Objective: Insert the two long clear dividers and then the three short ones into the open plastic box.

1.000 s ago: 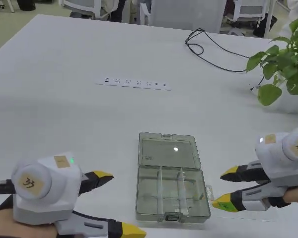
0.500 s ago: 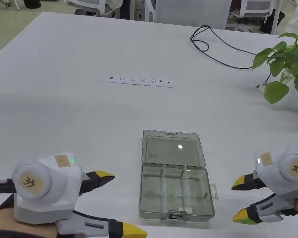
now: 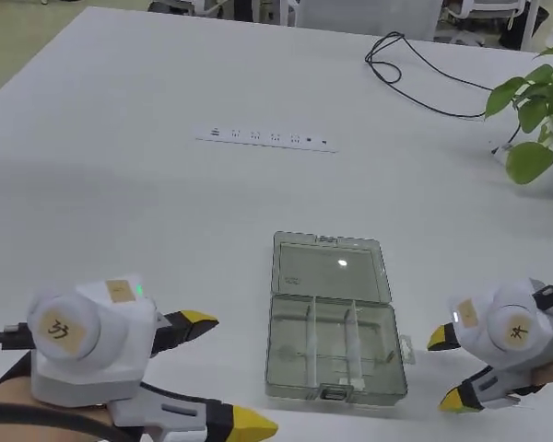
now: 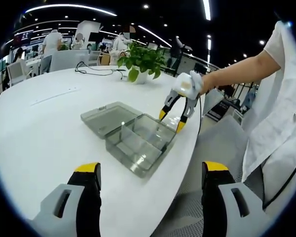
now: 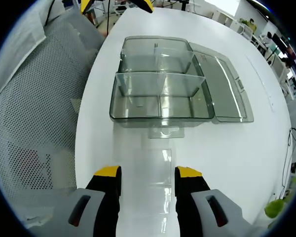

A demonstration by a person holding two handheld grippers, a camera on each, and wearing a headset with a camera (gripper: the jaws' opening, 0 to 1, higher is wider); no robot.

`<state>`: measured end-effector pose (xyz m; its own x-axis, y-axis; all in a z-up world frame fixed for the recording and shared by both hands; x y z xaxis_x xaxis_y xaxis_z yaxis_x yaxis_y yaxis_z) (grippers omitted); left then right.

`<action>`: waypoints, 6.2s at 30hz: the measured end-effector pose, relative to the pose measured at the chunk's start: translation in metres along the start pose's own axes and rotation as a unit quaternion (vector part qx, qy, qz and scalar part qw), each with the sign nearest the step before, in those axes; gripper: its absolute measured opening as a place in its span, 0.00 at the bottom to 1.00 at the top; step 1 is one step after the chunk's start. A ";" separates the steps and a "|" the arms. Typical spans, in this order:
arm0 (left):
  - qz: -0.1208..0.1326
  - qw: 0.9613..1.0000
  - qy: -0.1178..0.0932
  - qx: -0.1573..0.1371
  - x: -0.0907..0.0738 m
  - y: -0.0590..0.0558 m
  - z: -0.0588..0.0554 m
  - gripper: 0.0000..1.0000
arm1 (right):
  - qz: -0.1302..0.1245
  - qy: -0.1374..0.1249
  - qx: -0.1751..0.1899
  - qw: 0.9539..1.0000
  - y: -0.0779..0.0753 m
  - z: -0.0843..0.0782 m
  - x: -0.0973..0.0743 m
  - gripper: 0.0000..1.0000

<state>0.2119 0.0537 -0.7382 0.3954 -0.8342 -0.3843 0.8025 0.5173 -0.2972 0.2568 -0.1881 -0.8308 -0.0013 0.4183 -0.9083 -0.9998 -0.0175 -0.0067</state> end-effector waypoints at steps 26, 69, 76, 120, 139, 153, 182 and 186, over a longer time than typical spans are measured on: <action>0.002 1.000 -0.003 -0.004 -0.001 0.002 0.001 0.84 | 0.003 0.024 -0.019 1.000 -0.003 -0.003 0.006 0.33; -0.063 0.970 -0.104 -0.208 0.032 -0.040 0.080 0.65 | -0.137 -0.113 -0.030 0.984 0.029 0.142 -0.105 0.33; -0.094 0.956 -0.100 -0.259 0.047 -0.056 0.083 0.48 | -0.143 -0.116 -0.061 0.981 0.035 0.170 -0.109 0.33; -0.115 0.956 -0.100 -0.252 0.052 -0.067 0.080 0.00 | -0.153 -0.127 -0.087 0.976 0.036 0.199 -0.124 0.36; -0.198 0.974 -0.103 0.025 0.037 -0.096 0.078 0.00 | 0.041 -0.217 0.041 0.975 0.054 0.197 -0.140 0.17; -0.228 0.965 -0.119 0.046 0.028 -0.108 0.080 0.00 | 0.131 -0.224 0.048 0.965 0.075 0.206 -0.134 0.07; -0.226 0.964 -0.117 0.071 0.025 -0.109 0.077 0.01 | 0.137 -0.218 0.035 0.966 0.078 0.208 -0.130 0.03; -0.218 0.967 -0.116 0.069 0.025 -0.106 0.076 0.06 | 0.131 -0.222 0.034 0.966 0.078 0.211 -0.131 0.03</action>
<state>0.1707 -0.0366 -0.6496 0.0829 -0.9958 -0.0378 0.9612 0.0899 -0.2609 0.1751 -0.0526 -0.6236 -0.2480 0.7557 -0.6061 -0.9627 -0.1227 0.2410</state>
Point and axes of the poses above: the centre of the closed fingertips' face, and the gripper's own axes: x roughly forward along the fingers, y roughly to its left, z roughly out of its top, the point moved 2 cm from there along -x, roughly backward along the fingers, and after that the axes turned 8 degrees about -y, right-handed, at the moved point
